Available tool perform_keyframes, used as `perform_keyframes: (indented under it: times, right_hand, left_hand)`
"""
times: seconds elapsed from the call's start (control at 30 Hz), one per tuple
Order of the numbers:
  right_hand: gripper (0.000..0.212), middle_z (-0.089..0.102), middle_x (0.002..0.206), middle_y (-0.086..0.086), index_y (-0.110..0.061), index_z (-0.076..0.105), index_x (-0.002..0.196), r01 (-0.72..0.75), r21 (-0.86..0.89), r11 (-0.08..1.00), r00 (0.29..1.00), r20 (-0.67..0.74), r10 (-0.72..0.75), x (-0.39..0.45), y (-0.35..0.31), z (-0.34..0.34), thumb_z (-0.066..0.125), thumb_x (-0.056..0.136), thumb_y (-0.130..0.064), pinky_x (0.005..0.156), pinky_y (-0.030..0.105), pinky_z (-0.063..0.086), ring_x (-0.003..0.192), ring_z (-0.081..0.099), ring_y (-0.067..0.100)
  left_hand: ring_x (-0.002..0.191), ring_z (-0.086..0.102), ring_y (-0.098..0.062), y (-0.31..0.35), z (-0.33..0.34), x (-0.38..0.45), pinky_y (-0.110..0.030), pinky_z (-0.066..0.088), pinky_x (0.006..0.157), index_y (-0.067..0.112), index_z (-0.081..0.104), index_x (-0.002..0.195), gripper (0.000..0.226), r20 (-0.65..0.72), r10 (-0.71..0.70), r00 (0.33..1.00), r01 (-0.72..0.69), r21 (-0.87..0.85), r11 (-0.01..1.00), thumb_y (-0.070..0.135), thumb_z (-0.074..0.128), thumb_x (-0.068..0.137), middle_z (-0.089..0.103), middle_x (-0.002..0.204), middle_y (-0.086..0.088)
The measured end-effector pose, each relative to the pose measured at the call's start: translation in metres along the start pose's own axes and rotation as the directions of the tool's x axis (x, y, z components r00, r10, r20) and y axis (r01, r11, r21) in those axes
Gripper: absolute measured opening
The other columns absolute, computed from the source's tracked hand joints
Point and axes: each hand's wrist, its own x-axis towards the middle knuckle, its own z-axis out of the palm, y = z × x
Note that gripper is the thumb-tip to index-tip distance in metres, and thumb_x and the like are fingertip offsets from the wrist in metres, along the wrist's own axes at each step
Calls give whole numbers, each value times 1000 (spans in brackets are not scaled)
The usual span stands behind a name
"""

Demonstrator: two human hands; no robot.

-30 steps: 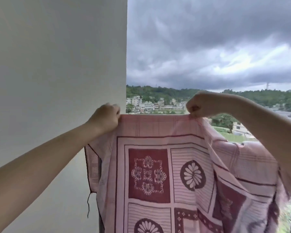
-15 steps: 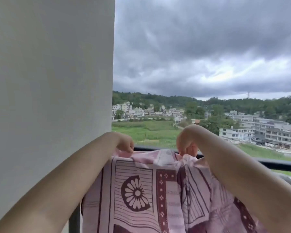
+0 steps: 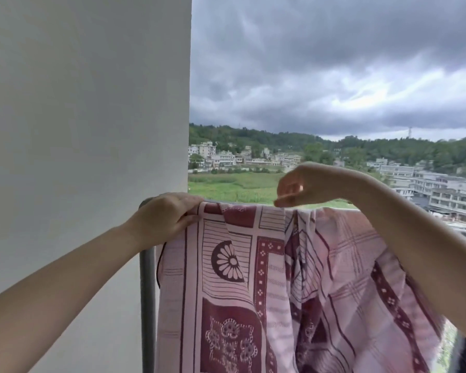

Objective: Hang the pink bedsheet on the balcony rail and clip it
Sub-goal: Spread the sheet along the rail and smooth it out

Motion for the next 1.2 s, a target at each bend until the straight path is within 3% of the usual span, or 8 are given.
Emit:
perform_keyframes:
  times: [0.33, 0.53, 0.73, 0.9, 1.0, 1.07, 1.13, 1.2]
  right_hand:
    - [28, 71, 78, -3, -17, 72, 80, -89, -341, 936, 848, -518, -108, -53, 15, 59, 61, 68, -40, 84, 44, 44, 83, 62, 23]
    - [15, 64, 55, -12, -21, 68, 55, -85, -400, 913, 758, -621, -201, -50, 15, 54, 67, 62, -34, 68, 23, 10, 71, 60, 21]
    - [22, 65, 79, -3, -13, 69, 75, -301, -206, 931, 751, -653, 98, -14, 34, -5, 57, 84, -28, 86, 35, 23, 92, 44, 17]
    - [16, 62, 86, 0, -15, 62, 79, -675, -279, 683, 638, -685, 350, 38, 79, -51, 47, 83, -15, 90, 37, 28, 105, 46, 23]
    - [22, 64, 102, 1, -13, 62, 97, -681, -367, 634, 706, -560, 434, 58, 90, -39, 43, 87, -15, 97, 37, 30, 109, 50, 22]
    - [26, 64, 99, 2, -7, 61, 105, -489, -422, 763, 870, -179, 459, 61, 98, -11, 48, 89, -22, 93, 36, 40, 97, 57, 22]
    - [37, 64, 108, 6, -6, 55, 117, -455, -259, 852, 788, 327, 521, 55, 99, 11, 51, 89, -30, 86, 36, 47, 93, 60, 21]
    - [43, 58, 124, 7, -8, 48, 124, -499, -175, 849, 706, 485, 515, 43, 96, 17, 47, 91, -34, 91, 40, 48, 101, 62, 21]
  left_hand:
    - [40, 56, -28, 7, -6, -12, -28, 46, 32, 5, 68, 65, 9, -169, 42, 985, 22, 356, 934, 1, 76, 65, 58, 56, -10]
    - [25, 47, -24, 11, -10, -5, -20, 36, 25, 3, 61, 58, 26, -77, 42, 996, -3, 452, 892, -7, 80, 44, 60, 59, -12]
    - [69, 59, -42, -8, -35, 42, -35, 33, 52, -7, 51, 94, 18, -166, -202, 965, 252, 378, 891, -11, 40, 81, 50, 99, -28]
    - [83, 60, -42, -35, -58, 117, -41, 39, 59, -11, 44, 109, 28, -239, -369, 898, 440, 500, 746, -10, 27, 87, 42, 116, -30]
    - [102, 56, -43, -32, -31, 151, -44, 45, 79, -10, 43, 118, 32, -116, -545, 831, 543, 388, 745, -2, 26, 92, 45, 124, -29]
    - [115, 52, -36, -27, -3, 150, -40, 43, 90, -4, 47, 121, 34, 147, -627, 765, 554, 347, 757, 3, 32, 92, 50, 129, -20]
    - [117, 51, -29, -16, 12, 131, -36, 45, 92, 2, 50, 123, 35, 330, -669, 666, 556, 377, 740, 4, 38, 90, 52, 131, -12]
    - [115, 53, -28, -9, 16, 114, -35, 45, 94, 3, 52, 121, 35, 449, -655, 608, 497, 428, 755, 7, 39, 89, 54, 129, -12]
